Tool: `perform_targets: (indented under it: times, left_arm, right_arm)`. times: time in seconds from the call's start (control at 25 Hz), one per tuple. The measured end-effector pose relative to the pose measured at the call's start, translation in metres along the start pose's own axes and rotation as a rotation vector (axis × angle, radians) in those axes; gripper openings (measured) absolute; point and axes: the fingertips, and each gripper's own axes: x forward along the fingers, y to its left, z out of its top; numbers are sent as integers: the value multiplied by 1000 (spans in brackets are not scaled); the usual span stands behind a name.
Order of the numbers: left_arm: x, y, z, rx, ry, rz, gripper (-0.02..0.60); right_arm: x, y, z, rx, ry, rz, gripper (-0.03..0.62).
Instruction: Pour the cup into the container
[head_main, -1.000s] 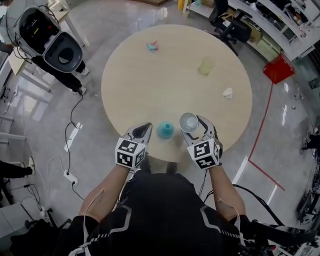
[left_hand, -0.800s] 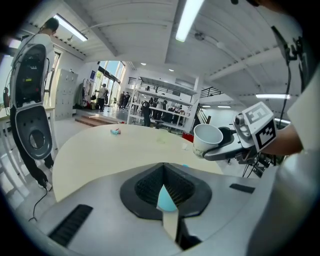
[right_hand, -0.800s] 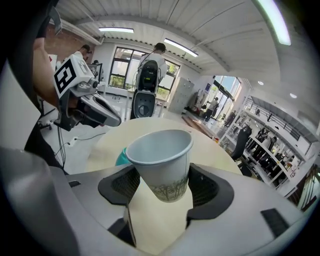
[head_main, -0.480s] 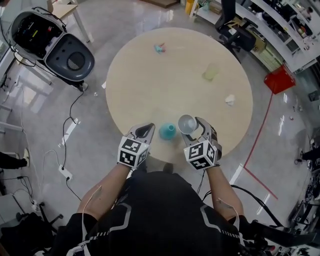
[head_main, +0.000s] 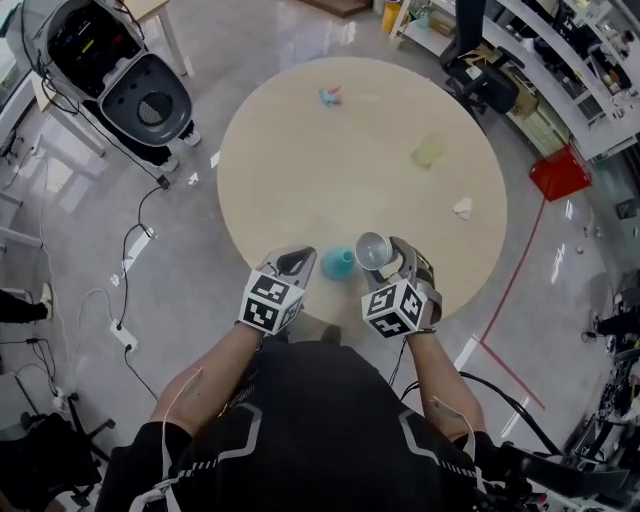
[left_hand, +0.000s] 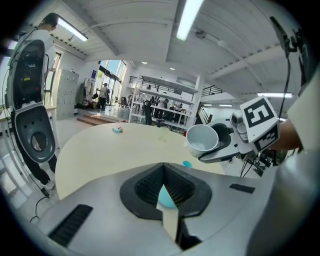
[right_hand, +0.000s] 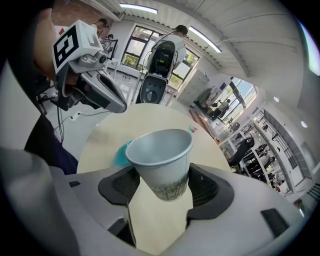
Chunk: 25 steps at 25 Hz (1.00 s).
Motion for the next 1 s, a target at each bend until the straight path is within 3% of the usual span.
perform_targets:
  times: [0.44,1.0]
  left_arm:
    - [-15,-5,-16,-29,-11,4,0]
    - [-24,-3,-22,-27,-17,-1,0]
  right_arm:
    - [-3,16,-5,-114,110,-32,307]
    - [0,30,0,-225,163,-55,307]
